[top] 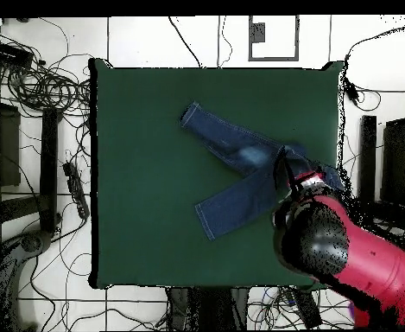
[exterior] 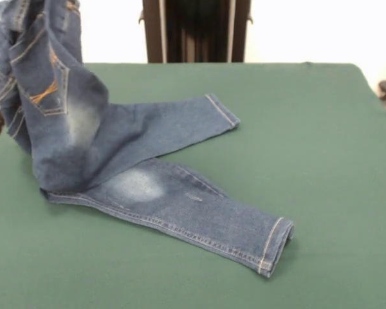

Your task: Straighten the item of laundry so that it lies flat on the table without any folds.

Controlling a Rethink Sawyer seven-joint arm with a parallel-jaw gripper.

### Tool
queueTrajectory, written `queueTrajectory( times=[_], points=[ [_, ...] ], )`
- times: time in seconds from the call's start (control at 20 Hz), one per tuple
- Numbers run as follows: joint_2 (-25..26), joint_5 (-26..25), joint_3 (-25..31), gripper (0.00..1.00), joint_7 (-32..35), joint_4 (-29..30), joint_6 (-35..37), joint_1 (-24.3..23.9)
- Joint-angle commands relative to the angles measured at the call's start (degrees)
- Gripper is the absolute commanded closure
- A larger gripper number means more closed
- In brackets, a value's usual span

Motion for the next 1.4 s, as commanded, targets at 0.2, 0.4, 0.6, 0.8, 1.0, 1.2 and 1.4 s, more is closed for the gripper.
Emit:
queueTrajectory(
  times=[0.2, 0.4, 0.6, 0.8, 1.0, 1.2, 1.4],
  points=[
    [5.2, 1.3, -3.8, 1.00, 12.6, 1.3, 6.3, 13.2],
    [7.8, 3.9, -7.5, 1.00, 16.4, -2.2, 9.7, 18.9],
    [11.7, 7.9, -10.4, 1.00, 21.1, -6.0, 12.1, 24.1],
    [16.3, 12.5, -13.8, 1.00, 26.7, -10.1, 14.5, 29.4],
    [20.3, 16.6, -16.7, 1.00, 30.9, -14.5, 17.6, 33.1],
    [23.6, 19.9, -18.5, 1.00, 34.6, -18.8, 20.8, 35.5],
    [27.4, 22.5, -20.2, 1.00, 39.5, -23.5, 23.2, 37.6]
  ],
)
